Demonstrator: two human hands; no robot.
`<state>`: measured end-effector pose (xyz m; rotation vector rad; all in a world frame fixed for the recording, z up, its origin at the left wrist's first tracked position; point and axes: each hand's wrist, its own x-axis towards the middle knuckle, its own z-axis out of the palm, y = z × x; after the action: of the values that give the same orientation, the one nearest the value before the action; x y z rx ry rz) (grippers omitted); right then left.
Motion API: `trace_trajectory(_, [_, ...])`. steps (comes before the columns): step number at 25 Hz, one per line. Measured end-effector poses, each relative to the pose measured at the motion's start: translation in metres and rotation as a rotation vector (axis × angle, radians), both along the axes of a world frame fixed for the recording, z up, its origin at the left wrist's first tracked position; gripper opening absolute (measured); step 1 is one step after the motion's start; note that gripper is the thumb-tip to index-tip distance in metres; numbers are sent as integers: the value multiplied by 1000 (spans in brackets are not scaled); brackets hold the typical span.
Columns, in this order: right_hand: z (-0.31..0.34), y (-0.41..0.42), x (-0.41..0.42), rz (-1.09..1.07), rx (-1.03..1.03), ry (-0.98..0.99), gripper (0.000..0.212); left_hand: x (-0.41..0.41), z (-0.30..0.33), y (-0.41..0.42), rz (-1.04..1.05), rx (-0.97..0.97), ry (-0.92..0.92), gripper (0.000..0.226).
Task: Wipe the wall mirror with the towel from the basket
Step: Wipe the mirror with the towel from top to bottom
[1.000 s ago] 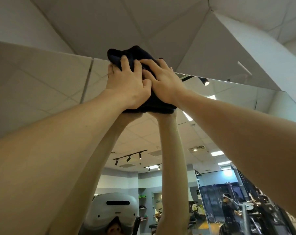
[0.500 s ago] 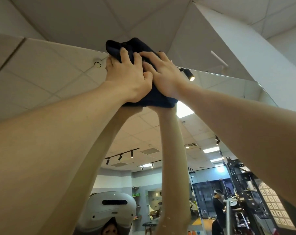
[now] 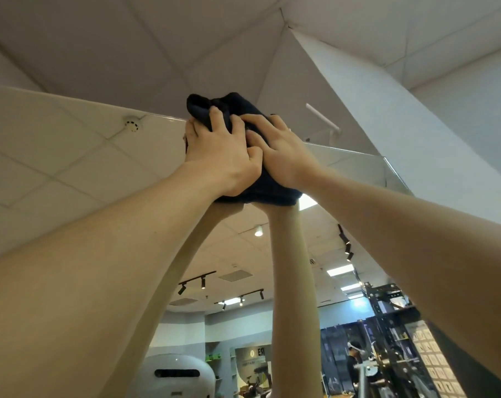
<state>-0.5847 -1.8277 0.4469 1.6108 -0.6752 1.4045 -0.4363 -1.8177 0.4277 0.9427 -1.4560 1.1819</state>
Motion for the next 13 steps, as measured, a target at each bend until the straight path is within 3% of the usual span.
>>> trace_trajectory(13, [7, -17, -172, 24, 0, -42, 43, -168, 7, -16, -28, -15, -43, 68])
